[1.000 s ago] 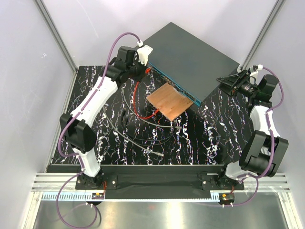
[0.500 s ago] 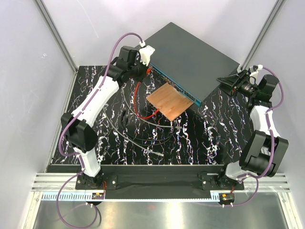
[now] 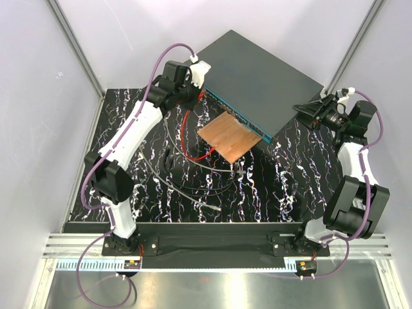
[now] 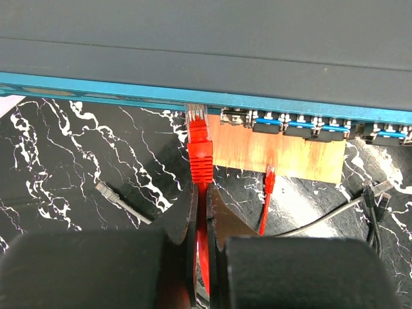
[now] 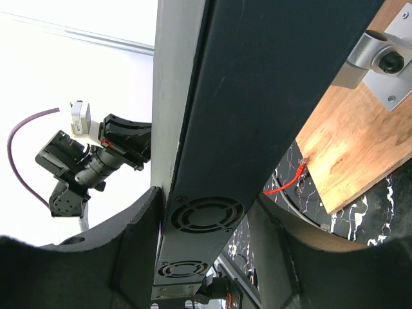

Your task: Insert the plug into the switch port

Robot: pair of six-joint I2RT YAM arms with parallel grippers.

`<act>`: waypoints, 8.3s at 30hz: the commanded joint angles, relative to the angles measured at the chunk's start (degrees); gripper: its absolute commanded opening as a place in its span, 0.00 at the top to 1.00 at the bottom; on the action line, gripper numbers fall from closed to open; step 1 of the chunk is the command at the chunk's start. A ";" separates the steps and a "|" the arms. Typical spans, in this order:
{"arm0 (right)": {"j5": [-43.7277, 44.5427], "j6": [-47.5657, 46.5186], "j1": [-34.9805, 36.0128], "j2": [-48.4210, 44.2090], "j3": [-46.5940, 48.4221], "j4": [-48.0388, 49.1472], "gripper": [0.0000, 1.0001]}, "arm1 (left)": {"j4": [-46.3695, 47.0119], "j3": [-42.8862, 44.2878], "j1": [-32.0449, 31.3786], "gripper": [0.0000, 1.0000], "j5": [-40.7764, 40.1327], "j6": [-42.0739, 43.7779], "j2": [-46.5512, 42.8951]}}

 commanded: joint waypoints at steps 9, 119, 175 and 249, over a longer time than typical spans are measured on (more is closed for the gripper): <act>2.24 -2.03 0.31 0.50 2.33 -0.40 1.00 | 4.25 2.82 1.54 1.00 0.00 -0.83 1.21; 4.09 -9.42 3.13 3.75 5.31 -7.17 1.00 | 25.87 22.94 -3.47 1.00 9.50 -7.87 15.01; 5.76 -8.89 2.95 2.96 6.02 -7.96 1.00 | 16.21 -4.64 -1.28 1.00 14.50 -1.10 -3.35; 16.66 -49.05 -1.97 -7.06 27.72 -59.55 0.00 | 9.45 -33.41 29.57 0.83 -17.92 -31.51 6.56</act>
